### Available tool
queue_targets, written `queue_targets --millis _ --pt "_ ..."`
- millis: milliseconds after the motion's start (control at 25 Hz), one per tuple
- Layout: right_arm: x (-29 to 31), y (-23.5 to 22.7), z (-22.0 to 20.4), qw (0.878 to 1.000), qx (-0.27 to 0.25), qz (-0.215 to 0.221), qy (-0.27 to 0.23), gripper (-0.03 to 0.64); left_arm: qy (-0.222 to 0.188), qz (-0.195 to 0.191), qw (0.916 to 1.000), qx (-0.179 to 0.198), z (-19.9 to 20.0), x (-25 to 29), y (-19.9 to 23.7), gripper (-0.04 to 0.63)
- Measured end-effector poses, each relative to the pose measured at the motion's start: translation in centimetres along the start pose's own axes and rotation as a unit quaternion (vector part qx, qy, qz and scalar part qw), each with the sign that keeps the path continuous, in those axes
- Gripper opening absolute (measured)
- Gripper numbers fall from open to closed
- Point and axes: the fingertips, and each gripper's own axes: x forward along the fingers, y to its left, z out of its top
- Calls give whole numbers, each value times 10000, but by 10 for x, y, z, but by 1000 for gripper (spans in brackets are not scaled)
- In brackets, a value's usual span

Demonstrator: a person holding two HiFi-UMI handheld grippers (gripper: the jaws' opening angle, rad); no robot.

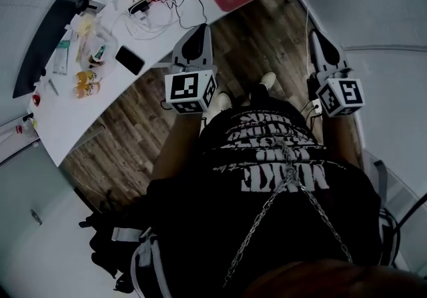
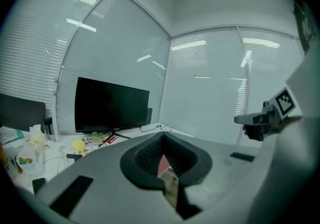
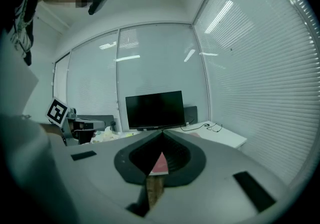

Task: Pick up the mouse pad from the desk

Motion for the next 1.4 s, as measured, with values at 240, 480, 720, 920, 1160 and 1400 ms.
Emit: queue_targets --millis 240,480,720,920,1160,1400 --pt "23 -49 0 9998 71 93 142 -2 45 98 9999 14 1 52 -14 6" --pt "30 -94 30 9996 -67 252 -139 -2 -121 261 9995 131 24 95 -37 5" --pt "22 -130 59 9968 -235 577 -501 -2 -517 522 9972 166 56 119 -69 5" --pt "29 -146 63 9951 -150 819 -527 -2 -400 542 9973 291 57 138 -93 6" --pt "56 -149 47 9945 81 984 -343 -2 -298 739 9960 403 57 144 -79 6" --pt "95 -149 48 9954 103 933 -205 -2 -206 902 9956 114 54 164 -32 6"
